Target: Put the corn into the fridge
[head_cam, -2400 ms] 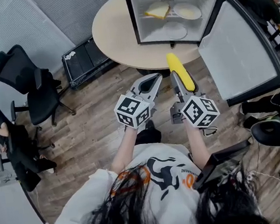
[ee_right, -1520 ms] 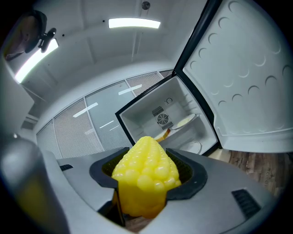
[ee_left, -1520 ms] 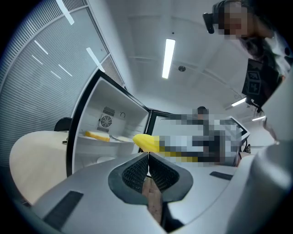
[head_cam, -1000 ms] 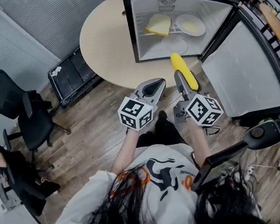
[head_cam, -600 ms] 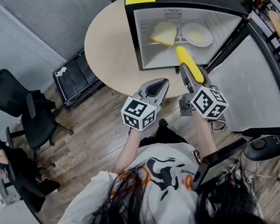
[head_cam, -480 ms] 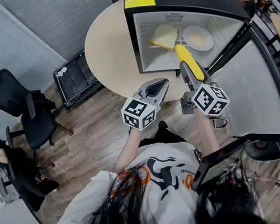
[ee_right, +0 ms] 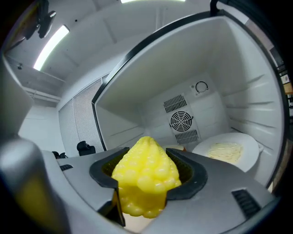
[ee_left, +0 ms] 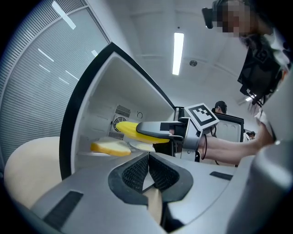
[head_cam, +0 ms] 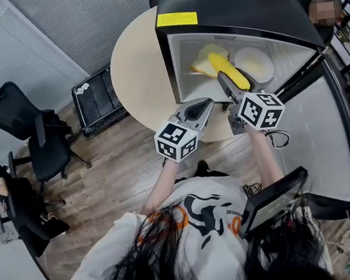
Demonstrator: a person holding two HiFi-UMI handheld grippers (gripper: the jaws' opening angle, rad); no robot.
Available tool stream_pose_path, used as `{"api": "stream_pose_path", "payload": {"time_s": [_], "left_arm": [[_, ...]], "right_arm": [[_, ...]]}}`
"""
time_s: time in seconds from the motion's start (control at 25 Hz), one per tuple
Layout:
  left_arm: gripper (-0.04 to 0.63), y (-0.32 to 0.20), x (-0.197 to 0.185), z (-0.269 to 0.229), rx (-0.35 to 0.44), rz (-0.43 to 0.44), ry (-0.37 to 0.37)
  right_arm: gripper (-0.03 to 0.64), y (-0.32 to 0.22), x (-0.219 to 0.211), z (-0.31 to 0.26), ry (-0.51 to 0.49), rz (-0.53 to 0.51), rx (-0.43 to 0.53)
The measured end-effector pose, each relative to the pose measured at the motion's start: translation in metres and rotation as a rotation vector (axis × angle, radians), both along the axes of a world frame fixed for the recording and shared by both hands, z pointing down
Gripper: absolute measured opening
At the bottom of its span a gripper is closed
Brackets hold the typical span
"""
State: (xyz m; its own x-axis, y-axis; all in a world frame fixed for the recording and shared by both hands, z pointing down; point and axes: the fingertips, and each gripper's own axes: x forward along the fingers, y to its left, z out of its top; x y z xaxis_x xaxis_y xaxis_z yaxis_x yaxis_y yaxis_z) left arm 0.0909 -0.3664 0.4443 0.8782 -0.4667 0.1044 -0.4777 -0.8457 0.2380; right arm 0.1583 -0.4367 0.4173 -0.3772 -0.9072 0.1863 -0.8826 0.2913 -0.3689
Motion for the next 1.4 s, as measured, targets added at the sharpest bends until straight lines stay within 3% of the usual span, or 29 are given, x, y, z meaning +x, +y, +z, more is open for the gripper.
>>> {"api": "stream_pose_path", "payload": {"time_s": [0.28,0.52,1.04,1.4], "left_arm": [[0.011,-0.020,-0.005,-0.004,0.006,-0.066,-0.004],[0.011,-0.027,-0.012,0.002,-0.002,-0.112,-0.019],[0.012,-0.041,-0.026,0.007,-0.011,-0.174,-0.035],[0.011,-0.044,-0.024,0.012,-0.019,-0.170,-0.046]], "right_arm": [[0.256,-0.037,-0.027,0.004,0.043,-0.107,-0.014],[0.256,-0.059,-0.051,0.017,0.176,-0.205,-0.028],[0.256,-0.094,-0.054,0.028,0.410,-0.266,-0.017],[0.256,-0.113,-0.044,0.033,0.354,-0.345,-0.061]]}}
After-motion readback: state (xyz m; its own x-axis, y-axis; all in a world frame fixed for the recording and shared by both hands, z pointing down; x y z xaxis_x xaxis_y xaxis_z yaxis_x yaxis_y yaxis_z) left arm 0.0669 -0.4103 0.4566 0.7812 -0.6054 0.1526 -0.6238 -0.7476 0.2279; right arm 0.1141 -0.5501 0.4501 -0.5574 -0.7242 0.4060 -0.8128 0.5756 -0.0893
